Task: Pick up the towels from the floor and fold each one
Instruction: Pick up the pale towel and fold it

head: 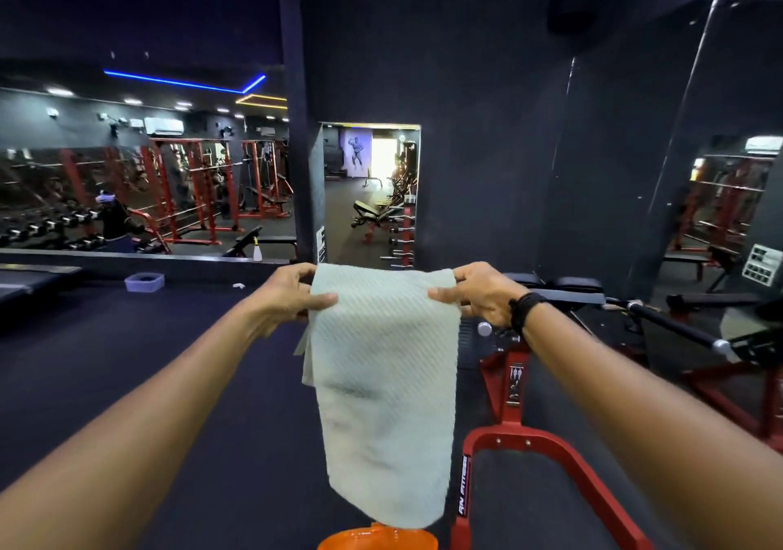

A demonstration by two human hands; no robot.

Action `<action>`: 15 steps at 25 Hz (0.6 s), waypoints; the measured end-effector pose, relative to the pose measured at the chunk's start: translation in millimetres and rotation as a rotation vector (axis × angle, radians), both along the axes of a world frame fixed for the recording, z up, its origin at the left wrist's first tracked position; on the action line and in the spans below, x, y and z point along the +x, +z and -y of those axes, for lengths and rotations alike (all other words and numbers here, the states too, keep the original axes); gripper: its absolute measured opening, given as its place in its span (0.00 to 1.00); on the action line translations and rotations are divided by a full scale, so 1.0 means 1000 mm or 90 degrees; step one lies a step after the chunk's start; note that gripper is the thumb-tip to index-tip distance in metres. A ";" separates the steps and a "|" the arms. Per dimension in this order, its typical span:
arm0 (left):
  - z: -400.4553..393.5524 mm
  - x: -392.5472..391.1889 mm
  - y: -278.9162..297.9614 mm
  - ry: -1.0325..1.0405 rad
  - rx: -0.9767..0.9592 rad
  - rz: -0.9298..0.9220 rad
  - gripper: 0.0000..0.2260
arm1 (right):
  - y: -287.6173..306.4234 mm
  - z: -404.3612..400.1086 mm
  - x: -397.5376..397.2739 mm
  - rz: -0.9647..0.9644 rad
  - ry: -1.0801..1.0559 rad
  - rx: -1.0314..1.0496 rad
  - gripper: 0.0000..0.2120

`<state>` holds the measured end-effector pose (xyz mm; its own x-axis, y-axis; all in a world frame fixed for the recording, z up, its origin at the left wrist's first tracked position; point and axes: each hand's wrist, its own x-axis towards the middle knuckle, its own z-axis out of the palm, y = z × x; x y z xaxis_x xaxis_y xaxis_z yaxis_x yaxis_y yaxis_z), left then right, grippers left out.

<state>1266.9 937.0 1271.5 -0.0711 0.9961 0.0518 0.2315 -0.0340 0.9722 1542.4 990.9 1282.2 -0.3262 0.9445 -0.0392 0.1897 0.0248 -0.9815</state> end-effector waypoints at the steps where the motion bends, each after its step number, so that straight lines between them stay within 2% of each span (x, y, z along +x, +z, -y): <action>1: 0.000 0.000 0.001 0.031 0.018 -0.001 0.15 | -0.001 -0.002 -0.004 -0.032 -0.047 0.016 0.17; 3: -0.001 0.000 0.005 0.053 0.028 0.041 0.15 | 0.001 -0.005 -0.009 -0.118 -0.121 0.033 0.12; 4: 0.001 0.001 0.008 0.009 0.012 0.072 0.17 | 0.004 -0.005 -0.009 -0.151 -0.113 0.024 0.10; 5: 0.003 0.001 0.010 -0.047 -0.010 0.077 0.19 | 0.007 -0.004 -0.008 -0.152 -0.073 0.011 0.10; 7: 0.005 0.000 0.010 -0.084 -0.007 0.034 0.24 | 0.012 -0.001 -0.002 -0.042 -0.006 0.029 0.14; 9: 0.000 -0.003 0.007 0.000 0.059 0.034 0.23 | 0.012 0.001 0.001 0.006 -0.042 0.082 0.15; 12: -0.005 0.001 0.008 0.077 0.115 0.092 0.17 | 0.013 0.002 -0.004 -0.062 -0.139 0.144 0.14; 15: -0.004 0.005 0.014 0.086 0.152 0.134 0.17 | 0.020 0.004 -0.001 -0.104 -0.163 0.179 0.21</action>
<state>1271.5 941.4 1285.8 -0.2351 0.9387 0.2522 0.0453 -0.2487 0.9675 1541.2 987.2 1302.0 -0.0603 0.9624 0.2650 0.0668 0.2688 -0.9609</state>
